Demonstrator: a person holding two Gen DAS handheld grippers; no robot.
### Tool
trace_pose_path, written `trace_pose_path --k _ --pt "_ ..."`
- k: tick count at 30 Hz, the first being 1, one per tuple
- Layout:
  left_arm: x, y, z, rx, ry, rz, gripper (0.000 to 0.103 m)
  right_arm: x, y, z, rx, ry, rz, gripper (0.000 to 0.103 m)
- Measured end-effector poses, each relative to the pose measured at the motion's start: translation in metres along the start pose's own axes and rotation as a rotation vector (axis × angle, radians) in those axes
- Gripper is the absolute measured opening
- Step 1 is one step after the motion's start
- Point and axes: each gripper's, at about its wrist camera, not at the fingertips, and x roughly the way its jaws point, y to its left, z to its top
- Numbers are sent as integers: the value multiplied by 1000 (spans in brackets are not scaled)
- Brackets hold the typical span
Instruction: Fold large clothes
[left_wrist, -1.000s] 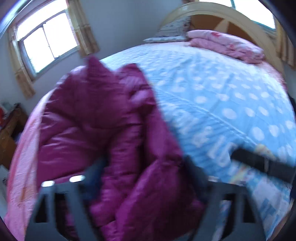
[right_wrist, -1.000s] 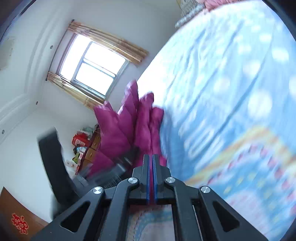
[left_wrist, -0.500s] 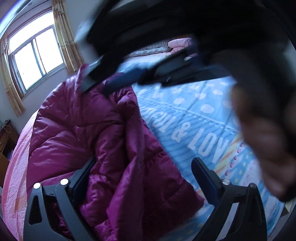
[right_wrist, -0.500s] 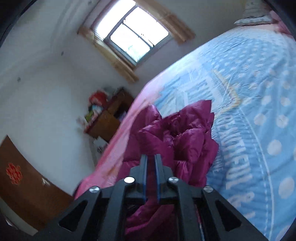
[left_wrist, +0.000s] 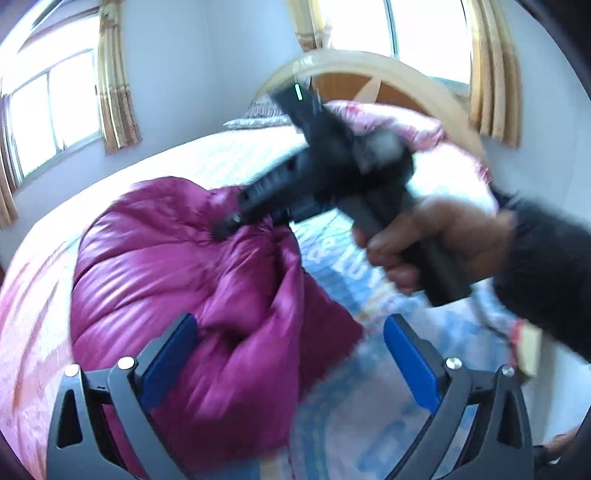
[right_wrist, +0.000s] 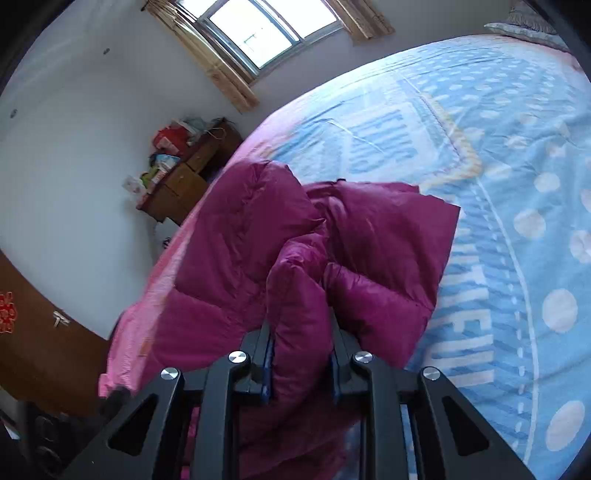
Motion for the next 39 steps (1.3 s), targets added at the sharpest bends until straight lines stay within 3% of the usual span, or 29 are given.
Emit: trace_pose_path --k 5,8,12,14,17,18,20,25,29,32,34,37,39 --pt "-52 67 -1 -256 -76 -83 103 11 -17 -3 27 -64 -21 22" --pt "-65 120 13 -476 -152 5 103 15 -26 -9 41 -72 -8 20" --pt "-32 161 39 -631 -120 81 103 9 -25 -14 49 -76 -9 20" --pt "-4 157 45 -608 -29 83 103 4 -27 -18 82 -84 -2 22" --pt "49 135 35 -433 179 256 103 -17 -32 -36 141 -111 15 26" --pt "57 133 25 -395 206 292 103 -29 -31 -44 154 -124 1 30" --pt "49 128 13 -392 150 329 103 -52 -20 -57 148 -145 -53 36" --pt "50 136 11 -445 157 362 103 -102 27 -77 91 -182 -102 38" --pt "47 121 6 -434 141 421 103 -116 77 -94 -21 -230 35 39" --pt "51 121 6 -407 153 447 103 -99 104 -101 -85 -156 146 39" --pt "54 128 6 -419 159 428 103 -85 108 -112 -120 -100 119 39" --pt "54 141 4 -488 164 366 103 -68 87 -136 -94 -28 -46 38" --pt "55 148 -1 -549 167 314 103 -58 52 -154 30 -4 14 36"
